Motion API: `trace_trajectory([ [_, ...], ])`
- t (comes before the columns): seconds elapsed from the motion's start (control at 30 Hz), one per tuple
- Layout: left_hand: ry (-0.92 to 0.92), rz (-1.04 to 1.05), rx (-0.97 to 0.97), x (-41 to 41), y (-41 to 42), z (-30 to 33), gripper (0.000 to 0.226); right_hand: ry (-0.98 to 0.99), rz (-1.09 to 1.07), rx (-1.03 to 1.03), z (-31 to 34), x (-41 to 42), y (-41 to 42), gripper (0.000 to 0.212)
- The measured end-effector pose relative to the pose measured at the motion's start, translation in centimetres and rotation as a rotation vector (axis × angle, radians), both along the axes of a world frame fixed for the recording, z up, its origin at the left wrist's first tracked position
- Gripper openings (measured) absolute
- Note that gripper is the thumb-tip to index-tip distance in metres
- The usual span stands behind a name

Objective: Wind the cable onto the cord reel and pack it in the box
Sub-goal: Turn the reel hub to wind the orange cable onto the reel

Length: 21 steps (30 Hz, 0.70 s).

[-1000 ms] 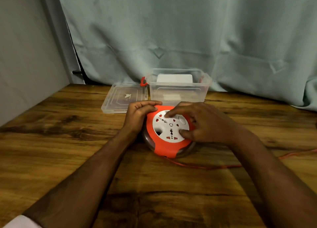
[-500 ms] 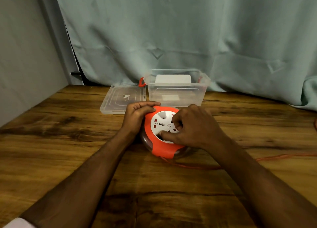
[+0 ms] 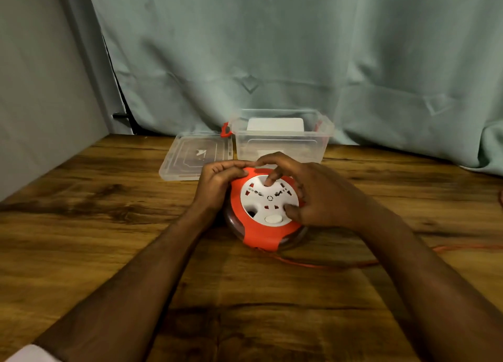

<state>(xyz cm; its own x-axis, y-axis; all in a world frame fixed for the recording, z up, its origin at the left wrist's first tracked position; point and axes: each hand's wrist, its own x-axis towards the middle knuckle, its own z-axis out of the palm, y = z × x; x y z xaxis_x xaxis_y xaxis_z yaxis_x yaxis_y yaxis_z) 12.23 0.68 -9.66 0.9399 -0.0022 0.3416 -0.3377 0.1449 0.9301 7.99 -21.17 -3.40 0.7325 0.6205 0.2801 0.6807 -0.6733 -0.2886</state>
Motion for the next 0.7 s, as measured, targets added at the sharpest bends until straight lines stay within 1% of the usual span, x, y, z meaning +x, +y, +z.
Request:
trace_trajectory([
  [0.13, -0.012, 0.015, 0.021, 0.1, 0.0, 0.0, 0.032, -0.005, 0.006, -0.009, 0.1, 0.1, -0.3, 0.094],
  [0.27, -0.018, 0.022, 0.033, -0.1, -0.2, 0.1, 0.025, -0.035, -0.008, -0.022, 0.4, -0.1, -0.4, 0.096],
  [0.33, -0.004, 0.027, 0.026, 0.0, -0.2, 0.1, 0.025, -0.066, -0.032, -0.027, 0.4, -0.3, -0.4, 0.094],
  [0.4, 0.003, 0.022, 0.021, 0.1, -0.2, 0.1, 0.026, -0.104, -0.063, -0.02, 0.0, -0.4, -0.3, 0.087],
  [0.57, 0.009, 0.025, 0.024, 0.2, -0.1, 0.0, 0.025, -0.198, -0.153, -0.037, -1.1, -0.4, 0.8, 0.058],
  [0.63, 0.004, 0.018, 0.024, 0.3, 0.0, -0.1, 0.026, -0.185, -0.201, -0.043, -1.4, -0.3, 1.3, 0.053],
  [0.7, 0.003, 0.017, 0.019, 0.4, 0.1, -0.2, 0.026, -0.187, -0.251, -0.03, -1.9, -0.3, 2.0, 0.053],
])
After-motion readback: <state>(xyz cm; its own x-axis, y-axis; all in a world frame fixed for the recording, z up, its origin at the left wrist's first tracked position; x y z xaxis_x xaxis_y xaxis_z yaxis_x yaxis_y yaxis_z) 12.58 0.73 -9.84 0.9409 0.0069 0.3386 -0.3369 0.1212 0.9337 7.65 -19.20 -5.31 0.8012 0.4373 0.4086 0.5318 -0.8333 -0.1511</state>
